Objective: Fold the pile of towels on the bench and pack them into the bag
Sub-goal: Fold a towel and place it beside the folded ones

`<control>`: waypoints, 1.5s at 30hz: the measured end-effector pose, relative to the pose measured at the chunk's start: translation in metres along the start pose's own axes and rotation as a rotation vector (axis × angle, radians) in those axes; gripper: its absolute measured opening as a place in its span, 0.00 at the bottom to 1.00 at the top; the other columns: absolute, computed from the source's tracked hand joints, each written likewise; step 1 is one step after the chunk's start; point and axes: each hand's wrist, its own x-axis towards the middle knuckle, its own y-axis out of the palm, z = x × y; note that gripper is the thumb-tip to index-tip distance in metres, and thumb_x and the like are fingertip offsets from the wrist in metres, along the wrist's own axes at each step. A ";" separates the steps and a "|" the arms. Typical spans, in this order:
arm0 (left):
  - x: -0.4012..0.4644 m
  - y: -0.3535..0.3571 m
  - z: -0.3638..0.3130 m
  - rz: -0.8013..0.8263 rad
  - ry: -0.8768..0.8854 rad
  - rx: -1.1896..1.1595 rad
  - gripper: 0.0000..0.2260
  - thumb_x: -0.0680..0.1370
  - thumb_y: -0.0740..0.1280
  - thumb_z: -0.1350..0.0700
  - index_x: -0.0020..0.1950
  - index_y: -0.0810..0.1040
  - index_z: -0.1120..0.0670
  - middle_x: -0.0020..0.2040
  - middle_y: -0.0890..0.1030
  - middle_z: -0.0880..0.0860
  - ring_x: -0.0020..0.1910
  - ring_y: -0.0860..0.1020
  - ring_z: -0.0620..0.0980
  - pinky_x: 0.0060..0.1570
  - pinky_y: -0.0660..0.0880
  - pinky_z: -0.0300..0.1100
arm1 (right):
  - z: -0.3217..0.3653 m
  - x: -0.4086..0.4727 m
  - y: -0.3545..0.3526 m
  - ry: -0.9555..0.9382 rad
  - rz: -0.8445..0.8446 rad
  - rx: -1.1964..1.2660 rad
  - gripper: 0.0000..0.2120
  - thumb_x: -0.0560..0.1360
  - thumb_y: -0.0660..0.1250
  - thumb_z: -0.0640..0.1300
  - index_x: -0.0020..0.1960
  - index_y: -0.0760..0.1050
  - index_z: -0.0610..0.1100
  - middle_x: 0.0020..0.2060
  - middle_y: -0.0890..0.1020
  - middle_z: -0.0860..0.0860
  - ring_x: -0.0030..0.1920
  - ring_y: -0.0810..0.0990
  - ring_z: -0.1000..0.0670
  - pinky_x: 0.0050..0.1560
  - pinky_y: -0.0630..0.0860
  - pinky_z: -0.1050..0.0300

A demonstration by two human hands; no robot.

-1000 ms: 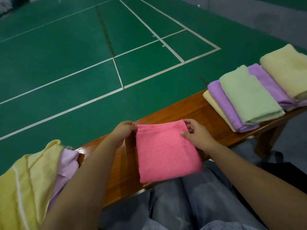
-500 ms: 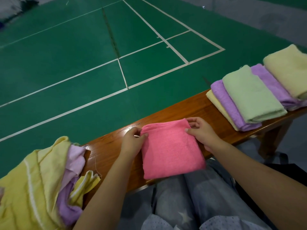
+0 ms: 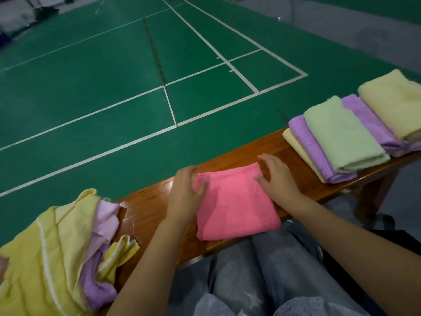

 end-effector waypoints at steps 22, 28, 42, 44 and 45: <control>-0.124 0.000 0.056 0.360 -0.049 -0.226 0.15 0.76 0.70 0.55 0.59 0.77 0.39 0.58 0.79 0.34 0.61 0.72 0.31 0.70 0.65 0.44 | -0.049 -0.085 -0.012 -0.321 0.403 0.010 0.11 0.71 0.70 0.44 0.53 0.79 0.50 0.56 0.80 0.58 0.63 0.73 0.58 0.75 0.45 0.51; -0.121 -0.012 0.025 0.264 -0.268 -0.502 0.06 0.80 0.64 0.54 0.55 0.78 0.47 0.52 0.81 0.48 0.50 0.81 0.48 0.50 0.81 0.47 | -0.026 -0.077 -0.036 -0.192 0.402 0.221 0.07 0.74 0.71 0.44 0.45 0.75 0.55 0.42 0.81 0.57 0.46 0.78 0.58 0.49 0.74 0.55; -0.072 0.026 0.012 0.140 -0.296 0.042 0.08 0.83 0.55 0.52 0.55 0.72 0.51 0.39 0.76 0.46 0.37 0.75 0.42 0.33 0.69 0.35 | -0.008 -0.046 -0.003 0.172 0.164 -0.059 0.13 0.78 0.63 0.54 0.48 0.69 0.44 0.41 0.75 0.50 0.45 0.76 0.48 0.42 0.70 0.55; -0.066 0.030 0.014 0.145 -0.306 0.098 0.09 0.84 0.54 0.52 0.56 0.72 0.53 0.39 0.76 0.46 0.36 0.75 0.42 0.32 0.69 0.36 | -0.007 -0.043 -0.005 0.222 0.171 -0.068 0.14 0.77 0.65 0.54 0.50 0.70 0.44 0.44 0.76 0.49 0.46 0.75 0.49 0.42 0.70 0.56; -0.062 0.031 0.015 0.146 -0.306 0.129 0.10 0.84 0.54 0.51 0.57 0.72 0.53 0.38 0.75 0.46 0.36 0.75 0.43 0.33 0.70 0.37 | -0.007 -0.042 -0.006 0.247 0.176 -0.070 0.15 0.76 0.66 0.54 0.50 0.70 0.43 0.44 0.76 0.48 0.46 0.75 0.49 0.42 0.69 0.56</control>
